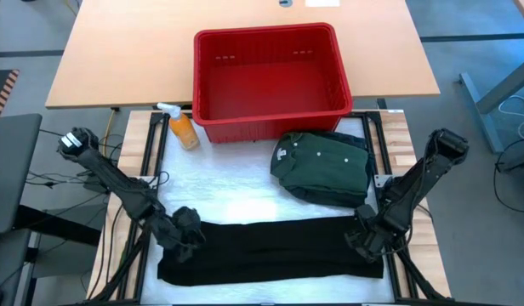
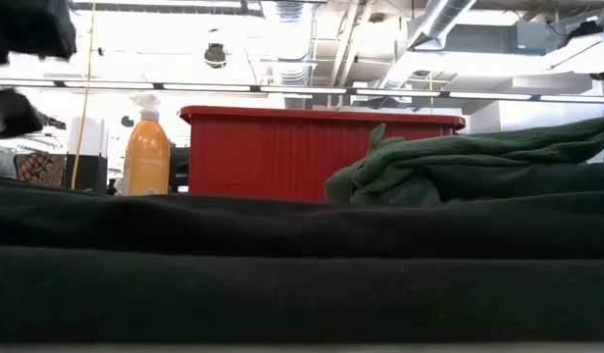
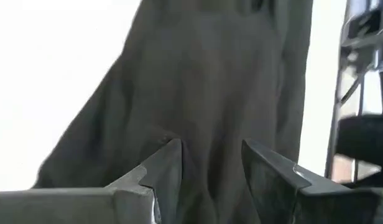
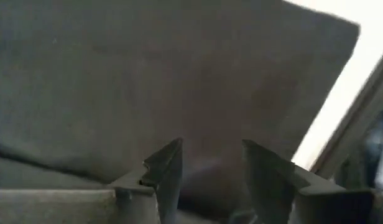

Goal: Fold laundry
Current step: Fold the black shirt

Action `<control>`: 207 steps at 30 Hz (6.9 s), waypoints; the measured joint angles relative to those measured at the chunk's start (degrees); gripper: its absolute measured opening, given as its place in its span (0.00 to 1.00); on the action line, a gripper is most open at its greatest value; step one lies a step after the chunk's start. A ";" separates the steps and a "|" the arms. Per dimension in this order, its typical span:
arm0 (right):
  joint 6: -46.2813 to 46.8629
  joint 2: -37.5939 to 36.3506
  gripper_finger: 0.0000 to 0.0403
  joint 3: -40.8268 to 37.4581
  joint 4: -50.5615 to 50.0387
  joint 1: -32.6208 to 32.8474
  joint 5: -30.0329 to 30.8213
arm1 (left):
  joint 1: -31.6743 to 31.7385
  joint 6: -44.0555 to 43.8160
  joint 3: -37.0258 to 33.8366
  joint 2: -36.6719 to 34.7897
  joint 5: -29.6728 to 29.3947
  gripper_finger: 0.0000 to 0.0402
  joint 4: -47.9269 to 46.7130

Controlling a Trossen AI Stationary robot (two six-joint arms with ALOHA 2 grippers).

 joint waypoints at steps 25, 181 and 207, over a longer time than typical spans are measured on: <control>2.73 0.00 0.48 -0.10 -0.09 0.53 3.79 | -1.59 -11.77 -0.24 9.60 17.97 0.39 -20.60; -64.22 42.06 0.42 70.64 6.70 -40.06 -13.39 | 28.27 39.08 38.94 -13.48 -7.17 0.39 -47.20; -40.54 24.68 0.06 24.94 17.98 -16.26 10.25 | 26.32 45.83 48.47 45.21 18.50 0.39 -14.36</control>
